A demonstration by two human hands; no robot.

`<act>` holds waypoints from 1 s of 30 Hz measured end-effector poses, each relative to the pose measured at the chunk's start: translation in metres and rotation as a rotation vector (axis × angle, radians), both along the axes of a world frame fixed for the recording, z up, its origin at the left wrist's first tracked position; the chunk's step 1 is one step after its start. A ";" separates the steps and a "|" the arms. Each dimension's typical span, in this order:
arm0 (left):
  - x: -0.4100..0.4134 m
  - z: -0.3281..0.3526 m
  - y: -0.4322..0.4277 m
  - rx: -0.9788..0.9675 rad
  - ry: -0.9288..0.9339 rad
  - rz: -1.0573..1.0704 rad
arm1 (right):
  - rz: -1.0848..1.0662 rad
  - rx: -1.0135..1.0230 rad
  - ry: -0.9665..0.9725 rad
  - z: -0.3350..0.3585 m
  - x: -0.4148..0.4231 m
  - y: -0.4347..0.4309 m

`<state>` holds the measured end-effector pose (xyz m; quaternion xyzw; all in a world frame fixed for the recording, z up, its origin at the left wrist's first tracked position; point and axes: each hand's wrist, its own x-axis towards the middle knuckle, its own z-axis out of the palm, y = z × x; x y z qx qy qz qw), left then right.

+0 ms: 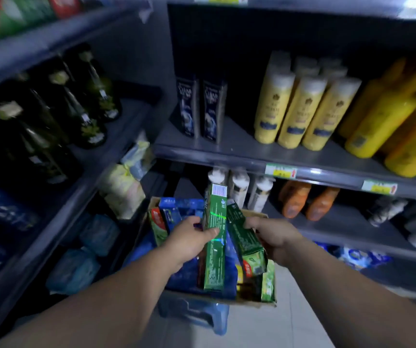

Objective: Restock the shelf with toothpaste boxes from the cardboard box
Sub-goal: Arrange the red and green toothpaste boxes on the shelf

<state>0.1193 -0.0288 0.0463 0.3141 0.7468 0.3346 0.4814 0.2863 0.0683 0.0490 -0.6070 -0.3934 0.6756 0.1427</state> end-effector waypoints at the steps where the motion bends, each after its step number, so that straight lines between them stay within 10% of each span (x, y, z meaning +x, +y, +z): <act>1: -0.006 0.015 -0.001 0.037 -0.003 0.016 | 0.029 -0.004 0.031 0.014 -0.007 0.001; 15: -0.096 0.237 -0.092 0.469 0.305 0.412 | 0.614 0.161 0.719 0.202 -0.145 -0.042; 30: -0.173 0.372 -0.270 0.140 1.258 0.689 | 0.794 0.432 0.789 0.316 -0.269 -0.153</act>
